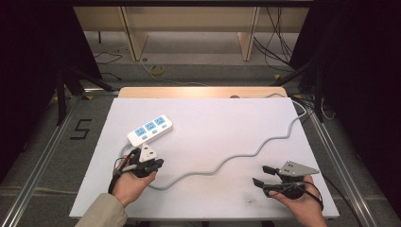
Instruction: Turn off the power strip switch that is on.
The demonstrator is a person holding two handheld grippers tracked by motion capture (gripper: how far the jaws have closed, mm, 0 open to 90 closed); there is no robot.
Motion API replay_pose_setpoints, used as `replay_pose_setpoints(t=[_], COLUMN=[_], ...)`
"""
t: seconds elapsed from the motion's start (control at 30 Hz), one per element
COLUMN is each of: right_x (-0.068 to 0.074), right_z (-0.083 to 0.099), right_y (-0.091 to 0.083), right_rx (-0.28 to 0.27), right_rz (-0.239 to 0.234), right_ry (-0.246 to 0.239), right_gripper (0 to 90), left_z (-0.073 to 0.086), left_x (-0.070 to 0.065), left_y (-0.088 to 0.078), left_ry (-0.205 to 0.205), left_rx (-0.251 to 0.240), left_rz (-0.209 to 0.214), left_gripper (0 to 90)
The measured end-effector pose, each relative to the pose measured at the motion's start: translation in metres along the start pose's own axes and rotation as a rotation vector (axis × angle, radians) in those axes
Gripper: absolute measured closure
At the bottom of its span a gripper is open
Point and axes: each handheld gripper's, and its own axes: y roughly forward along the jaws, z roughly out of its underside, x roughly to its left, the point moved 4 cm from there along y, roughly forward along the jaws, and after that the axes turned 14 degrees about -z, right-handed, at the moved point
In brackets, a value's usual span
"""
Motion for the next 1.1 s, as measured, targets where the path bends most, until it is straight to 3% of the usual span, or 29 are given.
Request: replay_pose_setpoints(t=[1.1], right_x=[-0.001], right_z=[0.0], right_y=[0.0], right_rx=[-0.002], right_rz=[0.001], right_ry=[-0.001], right_gripper=[37.0], left_z=[-0.021], left_x=[0.011], left_y=[0.018], left_ry=[0.02], left_rx=[0.036], left_rz=[-0.024], left_gripper=[89.9])
